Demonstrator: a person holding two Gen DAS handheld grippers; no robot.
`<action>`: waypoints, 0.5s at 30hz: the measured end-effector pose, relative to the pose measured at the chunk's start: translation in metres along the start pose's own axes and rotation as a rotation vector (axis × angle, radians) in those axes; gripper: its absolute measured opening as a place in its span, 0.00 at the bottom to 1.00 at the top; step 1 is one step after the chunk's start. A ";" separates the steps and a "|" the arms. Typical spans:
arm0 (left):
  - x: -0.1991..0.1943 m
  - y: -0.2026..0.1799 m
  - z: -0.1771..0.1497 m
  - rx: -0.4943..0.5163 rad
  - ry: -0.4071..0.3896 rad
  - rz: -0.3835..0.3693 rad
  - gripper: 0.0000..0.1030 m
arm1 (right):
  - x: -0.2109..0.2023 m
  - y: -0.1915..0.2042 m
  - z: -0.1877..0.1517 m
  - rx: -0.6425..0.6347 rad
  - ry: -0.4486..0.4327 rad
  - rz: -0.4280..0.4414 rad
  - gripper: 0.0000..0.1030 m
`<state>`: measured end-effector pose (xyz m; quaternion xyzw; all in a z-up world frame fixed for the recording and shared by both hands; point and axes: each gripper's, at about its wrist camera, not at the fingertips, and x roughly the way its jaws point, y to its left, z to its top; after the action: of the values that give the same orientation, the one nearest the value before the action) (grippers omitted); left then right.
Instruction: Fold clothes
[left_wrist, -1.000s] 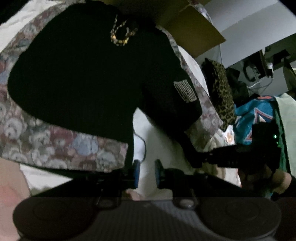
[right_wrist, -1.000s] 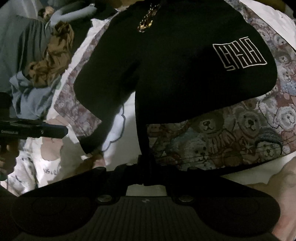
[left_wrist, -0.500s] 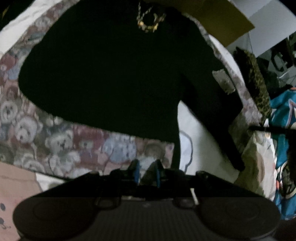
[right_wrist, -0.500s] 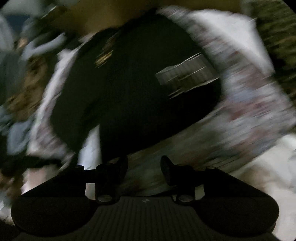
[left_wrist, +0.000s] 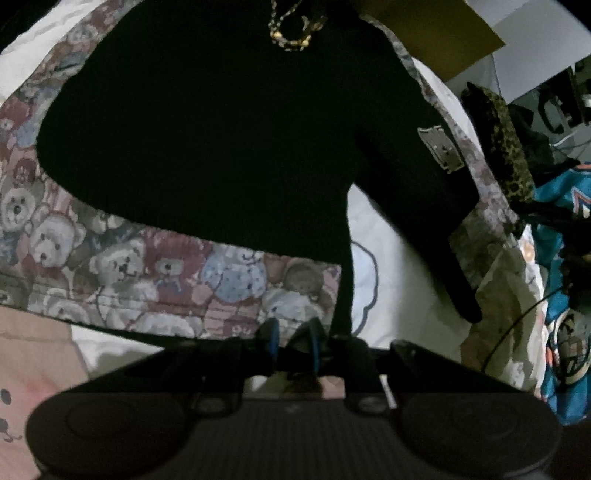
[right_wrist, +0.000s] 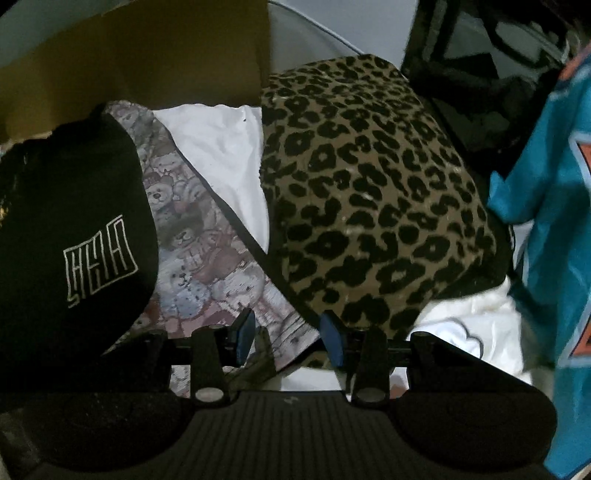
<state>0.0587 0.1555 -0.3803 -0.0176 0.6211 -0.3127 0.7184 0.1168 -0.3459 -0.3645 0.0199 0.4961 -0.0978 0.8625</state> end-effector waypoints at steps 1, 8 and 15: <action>-0.002 0.000 0.001 -0.002 -0.005 0.000 0.16 | 0.001 0.000 0.001 -0.015 -0.003 -0.008 0.45; -0.014 0.006 0.005 -0.018 -0.030 0.025 0.16 | 0.012 0.001 0.003 -0.096 -0.004 -0.043 0.45; -0.019 0.015 0.007 -0.031 -0.041 0.069 0.17 | 0.022 -0.002 0.000 -0.143 0.029 -0.036 0.17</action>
<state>0.0706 0.1745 -0.3684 -0.0138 0.6115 -0.2777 0.7408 0.1273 -0.3514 -0.3836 -0.0493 0.5145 -0.0774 0.8525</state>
